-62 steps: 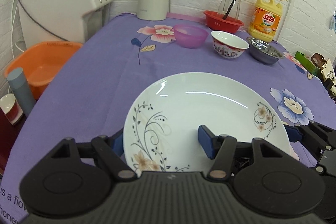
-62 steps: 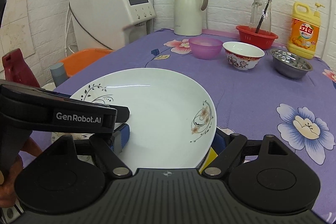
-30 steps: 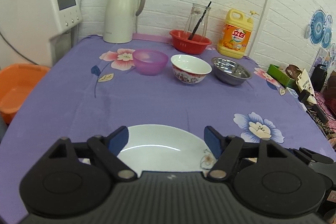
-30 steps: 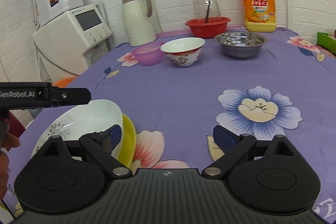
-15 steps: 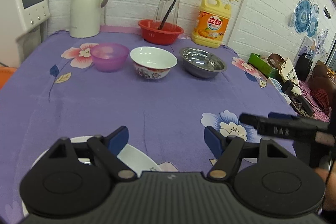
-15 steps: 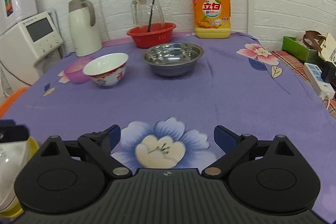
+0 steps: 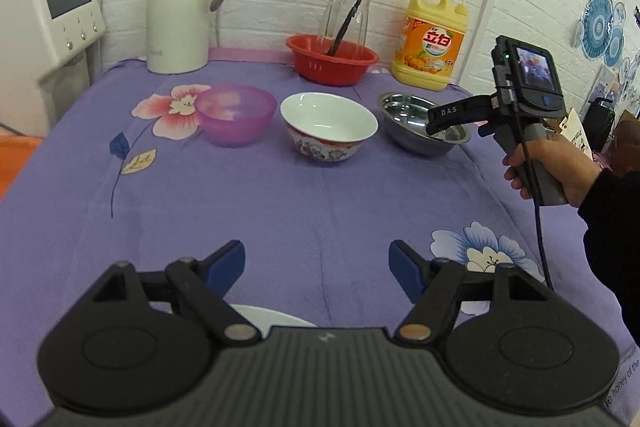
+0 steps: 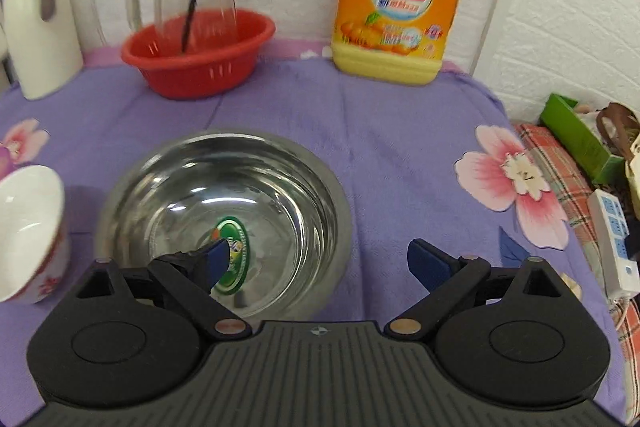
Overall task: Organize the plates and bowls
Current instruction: 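Reach the right tool to the steel bowl rim while the left tool holds the plates, then close the right tool on the steel bowl rim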
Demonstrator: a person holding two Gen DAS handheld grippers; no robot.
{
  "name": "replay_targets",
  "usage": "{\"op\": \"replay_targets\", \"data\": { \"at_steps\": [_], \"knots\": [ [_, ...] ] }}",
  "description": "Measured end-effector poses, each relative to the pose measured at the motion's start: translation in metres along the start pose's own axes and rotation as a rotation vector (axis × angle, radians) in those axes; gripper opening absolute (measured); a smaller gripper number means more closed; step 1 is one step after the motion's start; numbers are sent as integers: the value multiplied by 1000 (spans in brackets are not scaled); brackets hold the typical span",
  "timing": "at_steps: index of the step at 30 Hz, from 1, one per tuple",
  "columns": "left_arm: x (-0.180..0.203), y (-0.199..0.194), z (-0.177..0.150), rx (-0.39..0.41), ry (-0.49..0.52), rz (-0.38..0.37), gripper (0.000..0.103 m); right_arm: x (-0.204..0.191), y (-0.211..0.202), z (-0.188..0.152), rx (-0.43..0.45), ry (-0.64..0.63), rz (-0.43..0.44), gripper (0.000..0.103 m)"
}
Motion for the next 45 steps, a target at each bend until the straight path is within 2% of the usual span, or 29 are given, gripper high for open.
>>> {"op": "replay_targets", "data": {
  "at_steps": [3, 8, 15, 21, 24, 27, 30, 33, 38, 42, 45],
  "knots": [
    [-5, 6, 3, -1, -7, 2, 72, 0, 18, -8, -64, -17, 6, 103],
    [-4, 14, 3, -15, -22, -7, 72, 2, 16, -8, -99, -18, 17, 103],
    [10, 8, 8, -9, -34, -44, 72, -3, -15, -30, -166, -58, 80, 103],
    [28, 10, 11, -30, -37, -86, 72, -17, -60, -66, -199, -80, 209, 103],
    [39, 20, 16, -51, -53, -115, 72, -20, -81, -76, -163, -104, 241, 103],
    [49, 43, 29, -57, -99, -142, 72, -10, -89, -71, -49, -60, 169, 103],
    [57, 77, 36, -95, -167, -138, 72, -5, -83, -69, 30, 28, 141, 103],
    [65, 114, 34, -148, -202, -122, 72, -9, -70, -76, 50, 70, 145, 103],
    [70, 158, 20, -213, -204, -68, 69, -10, -68, -82, 102, 60, 128, 103],
    [77, 176, 14, -217, -185, -60, 69, -7, -72, -83, 115, 73, 139, 103],
    [83, 181, 15, -191, -164, -57, 69, -6, -72, -83, 133, 97, 138, 103]
  ]
}}
Point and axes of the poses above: each gripper's, at about its wrist camera, not at the fingertips, and y roughly the way its jaws point, x to its right, z to its top, the point moved 9 cm from there along y, roughly the way its jaws point, and after that the axes turned 10 degrees about x, right-handed, at the moved point
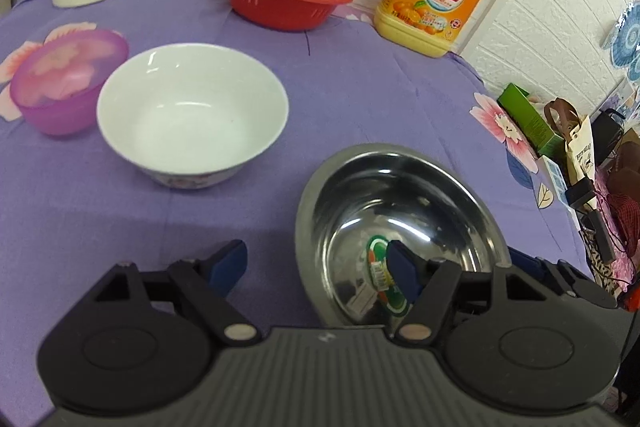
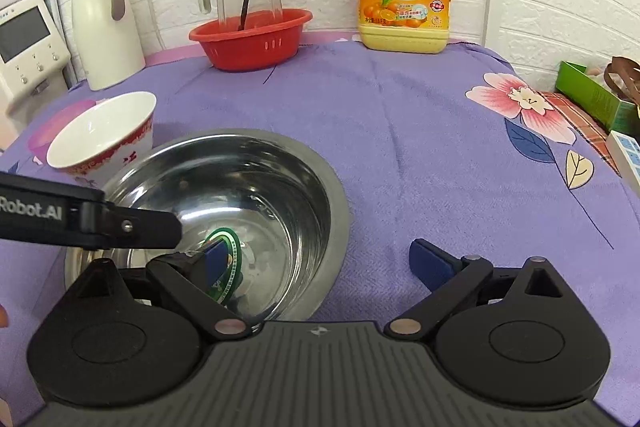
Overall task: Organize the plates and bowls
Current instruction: 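Close the right tool on the steel bowl rim, then lift the steel bowl with the right tool while the left tool holds the plates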
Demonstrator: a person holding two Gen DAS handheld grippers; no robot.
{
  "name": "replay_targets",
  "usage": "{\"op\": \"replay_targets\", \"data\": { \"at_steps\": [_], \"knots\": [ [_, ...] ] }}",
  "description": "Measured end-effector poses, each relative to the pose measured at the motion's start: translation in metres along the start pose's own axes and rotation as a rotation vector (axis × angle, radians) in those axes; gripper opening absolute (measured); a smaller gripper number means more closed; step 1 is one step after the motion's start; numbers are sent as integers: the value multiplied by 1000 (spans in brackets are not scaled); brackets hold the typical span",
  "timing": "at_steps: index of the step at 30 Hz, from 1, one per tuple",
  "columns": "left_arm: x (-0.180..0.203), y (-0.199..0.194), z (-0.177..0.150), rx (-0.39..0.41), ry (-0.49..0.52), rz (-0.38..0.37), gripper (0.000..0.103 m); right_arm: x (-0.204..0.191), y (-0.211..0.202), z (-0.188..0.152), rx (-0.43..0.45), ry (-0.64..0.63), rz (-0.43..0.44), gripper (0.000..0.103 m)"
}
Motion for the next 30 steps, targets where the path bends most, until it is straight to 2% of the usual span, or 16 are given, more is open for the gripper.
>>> {"op": "replay_targets", "data": {
  "at_steps": [3, 6, 7, 9, 11, 13, 15, 18, 22, 30],
  "knots": [
    [1, 1, -1, 16, 3, 4, 67, -1, -1, 0, 16, 2, -12, 103],
    [0, 2, 0, 36, 17, 11, 56, -5, -1, -1, 27, -12, -8, 103],
    [1, 2, 0, 39, 24, 12, 45, -7, -2, -1, 29, -24, -7, 103],
    [2, 3, -1, 44, 41, 23, 42, -14, -4, -1, 33, -50, 14, 103],
    [6, 3, -2, 41, 64, 29, 39, -26, -7, -1, 24, -57, 70, 92],
    [11, -1, -7, 17, 79, 26, 34, -38, -10, -3, 14, -60, 101, 89],
    [10, -13, -11, 7, 75, 11, 34, -43, -16, -4, 11, -78, 95, 89],
    [9, -37, -15, 0, 52, -28, 34, -48, -34, -5, 3, -19, 136, 88],
    [17, -70, -29, 5, 116, -28, 34, -64, -70, -13, 19, -55, 120, 90],
    [26, -128, -86, -18, 177, -99, 34, -68, -142, -51, 17, -64, 97, 89]
  ]
}}
Point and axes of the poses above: each gripper's, at about its wrist camera, not at the fingertips, and y roughly the way its jaws point, x to its right, z to its top, the point moved 9 cm from there along y, roughly the way its jaws point, and after that the axes turned 10 degrees about x, right-handed, at the moved point
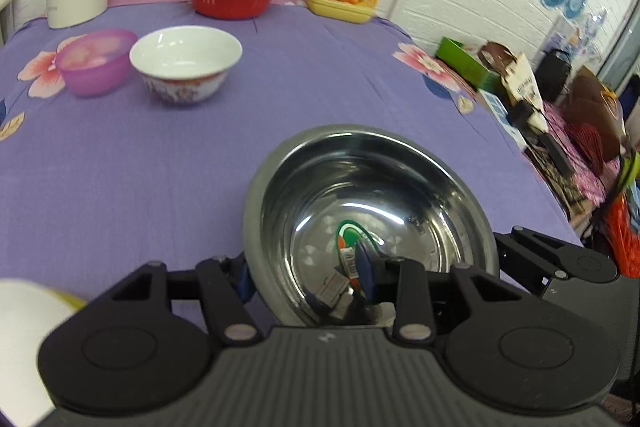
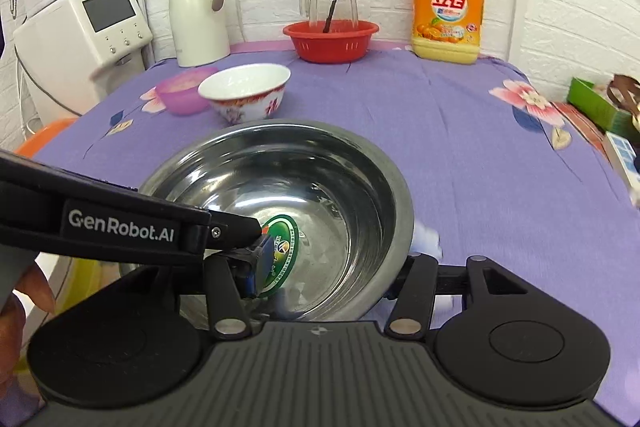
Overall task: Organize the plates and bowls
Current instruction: 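Lift the steel bowl with the right tool while the left tool holds the plates, then carry the steel bowl with the right tool toward the patterned white bowl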
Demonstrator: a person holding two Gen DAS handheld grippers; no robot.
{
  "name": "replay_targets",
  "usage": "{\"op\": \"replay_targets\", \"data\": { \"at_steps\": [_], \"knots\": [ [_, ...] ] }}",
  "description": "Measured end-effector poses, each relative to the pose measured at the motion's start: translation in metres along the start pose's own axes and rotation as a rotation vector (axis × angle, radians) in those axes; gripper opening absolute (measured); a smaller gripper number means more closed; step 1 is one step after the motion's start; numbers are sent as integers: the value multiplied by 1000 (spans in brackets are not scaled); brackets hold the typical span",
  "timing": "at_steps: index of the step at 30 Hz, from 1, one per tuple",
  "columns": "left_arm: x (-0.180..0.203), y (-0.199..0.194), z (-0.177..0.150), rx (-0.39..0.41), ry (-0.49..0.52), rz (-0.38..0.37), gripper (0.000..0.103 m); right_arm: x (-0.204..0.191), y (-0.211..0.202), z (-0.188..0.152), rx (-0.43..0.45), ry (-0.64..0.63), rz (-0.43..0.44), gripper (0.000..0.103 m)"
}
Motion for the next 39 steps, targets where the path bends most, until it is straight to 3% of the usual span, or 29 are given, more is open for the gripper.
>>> {"op": "replay_targets", "data": {
  "at_steps": [8, 18, 21, 22, 25, 32, 39],
  "knots": [
    [13, -19, -31, 7, 96, 9, 34, -7, -27, -28, -9, 72, -5, 91],
    [8, -13, -38, -8, 85, 8, 35, -8, -29, -41, -19, 104, 5, 93],
    [7, -10, -40, -12, 95, 5, 36, -8, -31, -42, -25, 100, 1, 103],
    [7, -11, -39, -5, 100, 5, 41, -7, -33, -42, -24, 105, -1, 103],
    [8, -20, -28, 48, 96, 1, 91, 2, -41, -39, -3, 147, -14, 103],
    [2, -45, 8, 174, 135, 61, 90, 21, -60, -17, 90, 207, -50, 103],
    [-19, -53, 17, 188, 113, 111, 90, 17, -52, -12, 73, 209, -7, 103]
  ]
}}
Point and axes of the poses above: each gripper's, at about its wrist camera, not at the fingertips, and y roughly the way its jaws point, x to its right, z to its top, the point moved 9 cm from there along y, roughly the way its jaws point, and after that the axes turned 10 degrees about x, right-handed, at the moved point
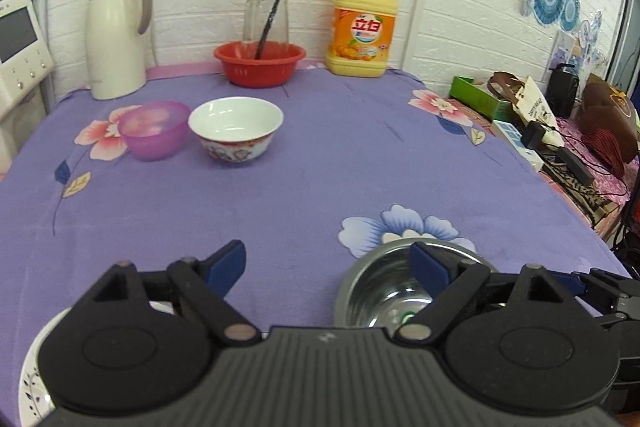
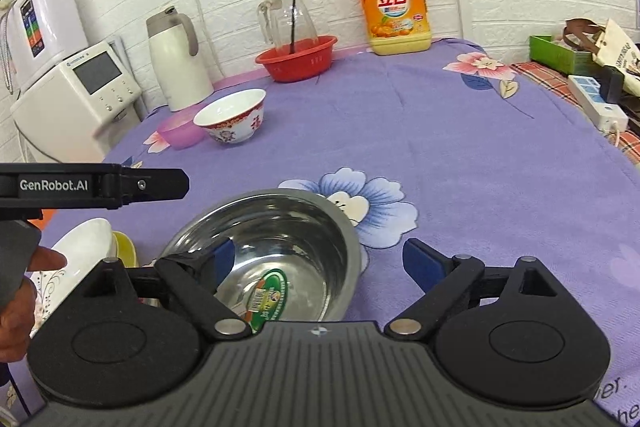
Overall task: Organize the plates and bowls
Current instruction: 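Carry the steel bowl with the right tool toward the patterned white bowl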
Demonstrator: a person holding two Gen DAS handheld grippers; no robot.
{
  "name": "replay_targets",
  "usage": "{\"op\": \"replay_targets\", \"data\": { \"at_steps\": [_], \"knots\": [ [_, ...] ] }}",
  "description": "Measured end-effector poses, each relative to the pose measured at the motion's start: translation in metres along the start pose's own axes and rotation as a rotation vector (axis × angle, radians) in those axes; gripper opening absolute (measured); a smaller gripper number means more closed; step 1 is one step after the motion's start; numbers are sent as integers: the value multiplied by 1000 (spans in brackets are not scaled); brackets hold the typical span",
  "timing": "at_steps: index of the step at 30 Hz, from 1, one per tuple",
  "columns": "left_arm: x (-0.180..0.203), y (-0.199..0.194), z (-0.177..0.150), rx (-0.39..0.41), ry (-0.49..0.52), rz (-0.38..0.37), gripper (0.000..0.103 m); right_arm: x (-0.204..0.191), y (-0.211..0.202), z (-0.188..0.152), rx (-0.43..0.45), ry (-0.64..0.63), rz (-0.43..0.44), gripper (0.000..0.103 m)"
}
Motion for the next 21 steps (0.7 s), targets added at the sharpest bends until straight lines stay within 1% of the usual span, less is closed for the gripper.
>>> {"op": "replay_targets", "data": {
  "at_steps": [6, 9, 10, 12, 16, 21],
  "knots": [
    [-23, 0, 4, 7, -23, 33, 91, -10, 12, 16, -21, -11, 24, 103],
    [-37, 2, 9, 20, -25, 59, 91, -16, 23, 29, -60, 9, 52, 103],
    [-42, 3, 11, 26, -27, 71, 92, -20, 28, 32, -79, 2, 59, 103],
    [-54, 6, 14, 32, -36, 94, 93, -27, 37, 35, -113, -21, 85, 103],
    [-73, 15, 16, 22, -51, 112, 93, -48, 54, 33, -178, -73, 174, 103],
    [-94, 30, 21, 9, -69, 131, 93, -59, 73, 49, -168, -153, 177, 103]
  ]
}}
Point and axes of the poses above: each gripper's, at about its wrist camera, not at the fingertips, and y roughly the way its jaws point, x to its right, z to its top, the point moved 9 cm from there along y, roughly the way its jaws point, and after that the axes turned 10 degrees about x, right-handed, at the moved point
